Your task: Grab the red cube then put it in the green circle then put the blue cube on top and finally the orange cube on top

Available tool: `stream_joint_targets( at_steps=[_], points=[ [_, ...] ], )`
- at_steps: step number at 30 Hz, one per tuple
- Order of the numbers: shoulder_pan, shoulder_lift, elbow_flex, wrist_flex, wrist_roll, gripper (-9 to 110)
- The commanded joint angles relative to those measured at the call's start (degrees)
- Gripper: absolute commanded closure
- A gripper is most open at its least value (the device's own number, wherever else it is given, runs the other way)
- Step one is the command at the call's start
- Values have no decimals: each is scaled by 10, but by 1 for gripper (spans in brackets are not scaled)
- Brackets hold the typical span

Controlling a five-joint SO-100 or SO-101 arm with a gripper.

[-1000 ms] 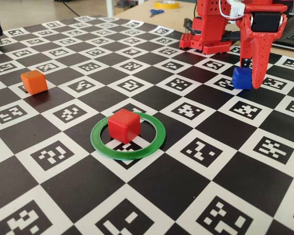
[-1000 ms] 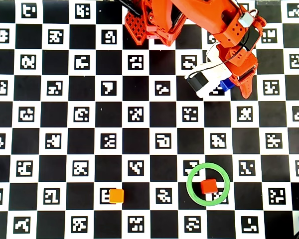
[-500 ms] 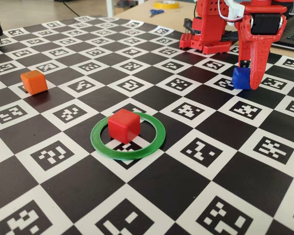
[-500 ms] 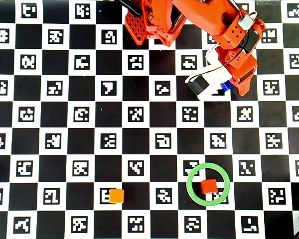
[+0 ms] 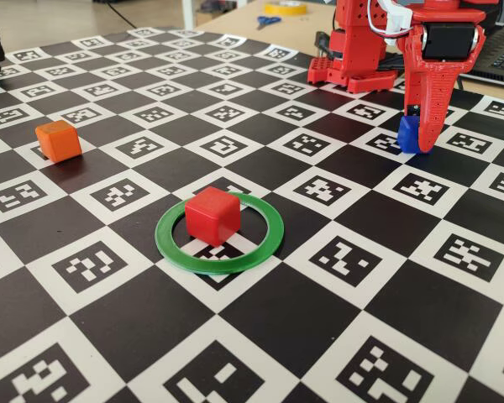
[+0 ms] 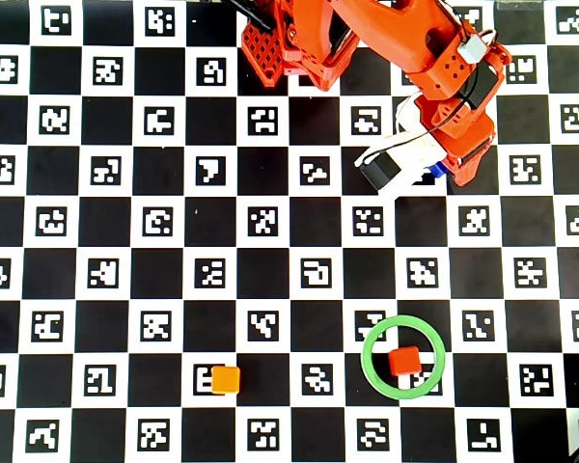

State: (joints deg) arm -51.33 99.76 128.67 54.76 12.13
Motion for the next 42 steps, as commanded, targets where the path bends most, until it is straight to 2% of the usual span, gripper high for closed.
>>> stream_joint_targets(
  at_steps=[1,6,13,24,33,42],
  points=[
    [3,4,-18,-4,-1,90],
    [4,3,-18,-4,-2,100],
    [4,3,-31,11,5,102],
    [36,29,-149,141,22,103],
    [88,17,-287,250,18,103],
    [112,-57,-440,329,66,103]
  ],
)
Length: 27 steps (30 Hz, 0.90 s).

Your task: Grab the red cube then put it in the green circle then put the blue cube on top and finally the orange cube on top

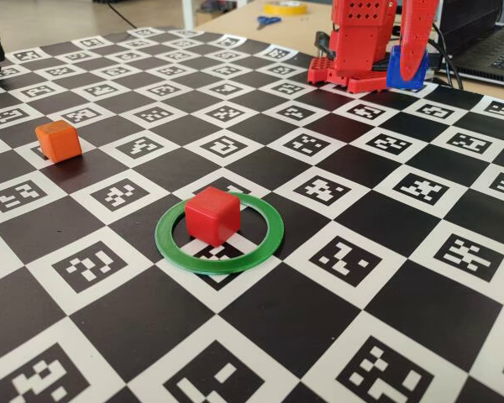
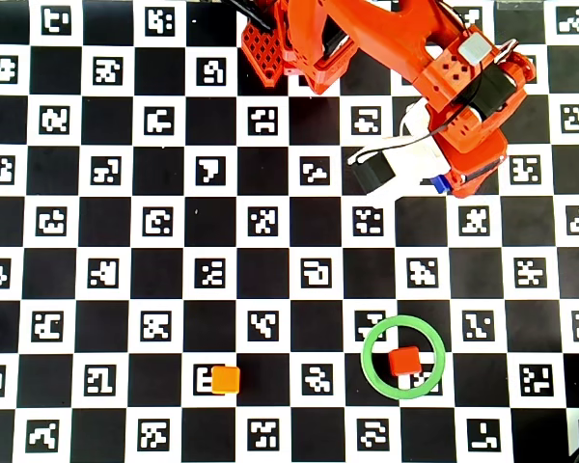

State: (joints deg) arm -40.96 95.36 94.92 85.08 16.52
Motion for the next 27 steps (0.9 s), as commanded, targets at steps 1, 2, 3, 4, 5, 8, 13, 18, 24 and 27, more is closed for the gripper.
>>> stream_joint_targets(
  at_steps=[1,2,3,4,5,8,13,18,24,27],
  points=[
    [12,-33,-127,38,32,103],
    [17,-54,-152,50,40,103],
    [22,-77,-179,62,47,103],
    [29,-105,-214,78,56,103],
    [38,-133,-250,95,67,103],
    [66,-203,-349,126,87,103],
    [101,-273,-479,132,96,103],
    [127,-330,-574,131,100,103],
    [159,-375,-593,97,102,103],
    [176,-403,-613,82,101,103]
  ],
)
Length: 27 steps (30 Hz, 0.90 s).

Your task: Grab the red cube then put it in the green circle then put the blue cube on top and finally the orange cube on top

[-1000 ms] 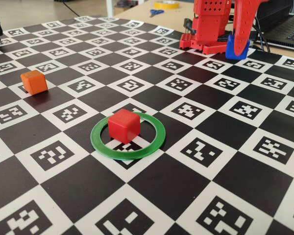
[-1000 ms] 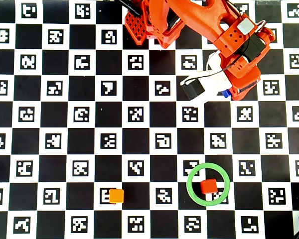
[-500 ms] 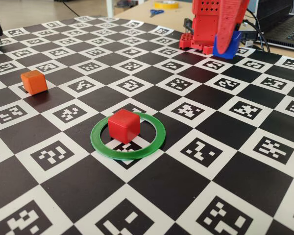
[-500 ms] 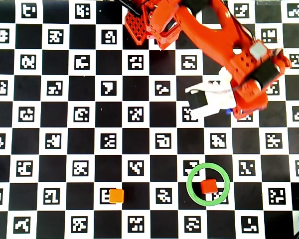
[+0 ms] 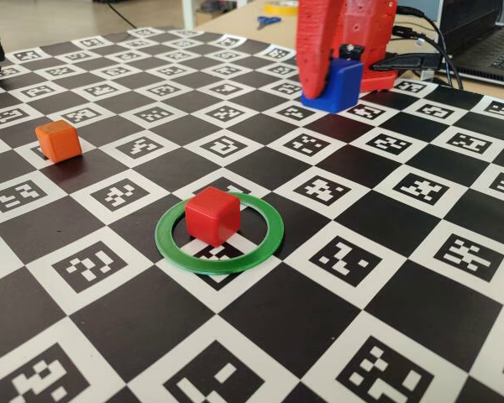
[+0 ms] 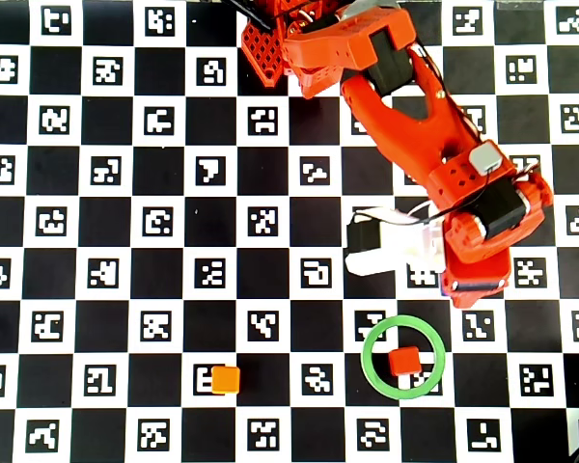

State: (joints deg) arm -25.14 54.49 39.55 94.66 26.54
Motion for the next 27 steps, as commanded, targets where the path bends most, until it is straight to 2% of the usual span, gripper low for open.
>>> stream_joint_targets(
  at_steps=[1,12,27],
  points=[
    [21,-5,-69,-18,-1,103],
    [51,-79,-160,-65,-29,103],
    [99,-137,-197,-91,-63,103]
  ],
)
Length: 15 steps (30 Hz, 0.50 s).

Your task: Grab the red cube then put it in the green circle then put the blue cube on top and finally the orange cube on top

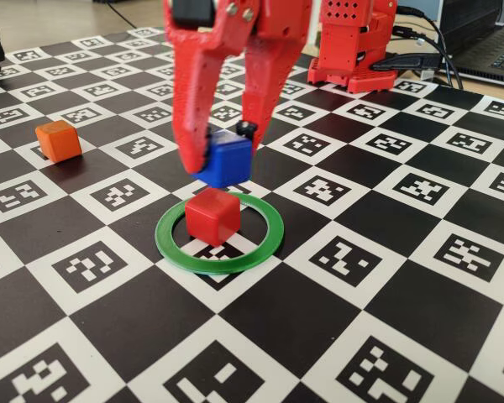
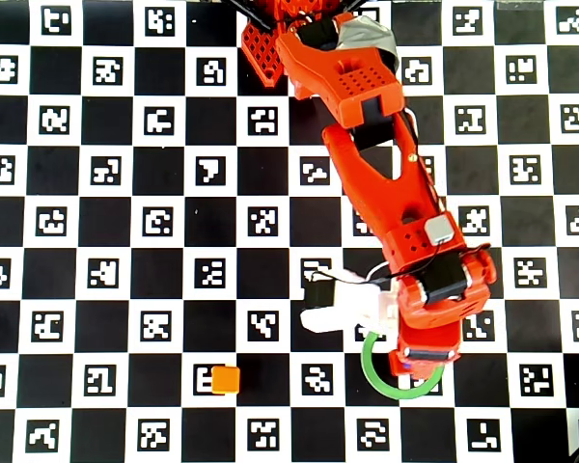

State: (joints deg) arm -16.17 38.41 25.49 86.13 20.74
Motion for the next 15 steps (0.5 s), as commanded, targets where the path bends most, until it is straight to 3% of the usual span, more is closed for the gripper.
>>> stream_joint_targets(
  at_steps=[1,15],
  points=[
    [11,21,-58,-6,-6,103],
    [2,2,-59,-10,-2,103]
  ],
)
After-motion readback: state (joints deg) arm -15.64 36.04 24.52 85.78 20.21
